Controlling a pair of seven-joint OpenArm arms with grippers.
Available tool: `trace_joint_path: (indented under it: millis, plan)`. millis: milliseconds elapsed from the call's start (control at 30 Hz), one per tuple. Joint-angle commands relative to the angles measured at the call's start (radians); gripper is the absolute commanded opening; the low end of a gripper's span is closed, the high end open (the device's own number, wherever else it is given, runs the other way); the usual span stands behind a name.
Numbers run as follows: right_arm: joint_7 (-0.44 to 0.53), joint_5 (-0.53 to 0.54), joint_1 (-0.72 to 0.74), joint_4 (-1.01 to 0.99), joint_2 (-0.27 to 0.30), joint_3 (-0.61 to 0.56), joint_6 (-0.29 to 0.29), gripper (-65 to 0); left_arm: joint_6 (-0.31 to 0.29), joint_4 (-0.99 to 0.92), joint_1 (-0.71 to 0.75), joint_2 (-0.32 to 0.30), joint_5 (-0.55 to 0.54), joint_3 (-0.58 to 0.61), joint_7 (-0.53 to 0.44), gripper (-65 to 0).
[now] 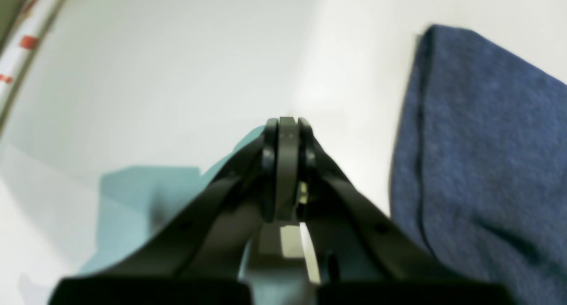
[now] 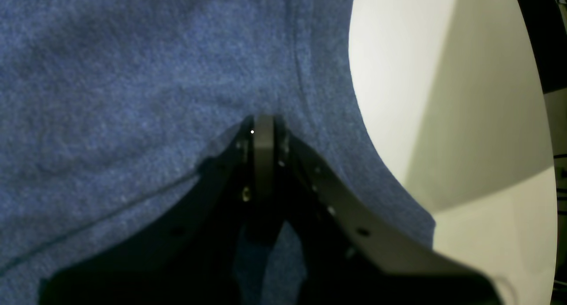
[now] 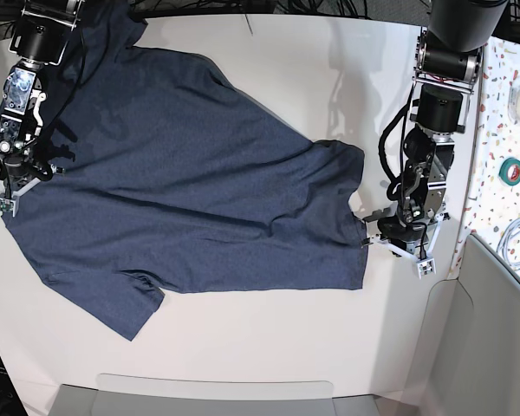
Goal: Layout the t-shirt on the table in an organized manner, then fold the t-shirt properly
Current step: 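Pull the hem corner with the left gripper away from the shirt body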
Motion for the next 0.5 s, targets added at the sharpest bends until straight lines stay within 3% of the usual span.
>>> trace_joint_path:
  millis: [0, 167, 333, 467]
  plan:
    - [-0.065, 0.019, -0.007, -0.005, -0.002, -0.003, 0.022, -65.0, -0.003, 0.004, -0.026, -0.008, 0.002, -0.003, -0.015, -65.0]
    - [-0.065, 0.019, -0.001, -0.002, -0.002, 0.002, 0.022, -65.0, -0.003, 0.026, -0.026, -0.016, 0.001, -0.009, -0.01, -65.0]
    - [-0.068, 0.019, 0.04, -0.002, -0.007, 0.0, 0.02, -65.0, -0.003, 0.122, 0.031, -0.071, -0.002, -0.01, -0.009, -65.0]
    - [-0.068, 0.018, 0.074, -0.002, -0.036, 0.0, 0.019, -63.9, -0.003, 0.231, 0.092, -0.108, -0.002, -0.012, 0.005, -55.7]
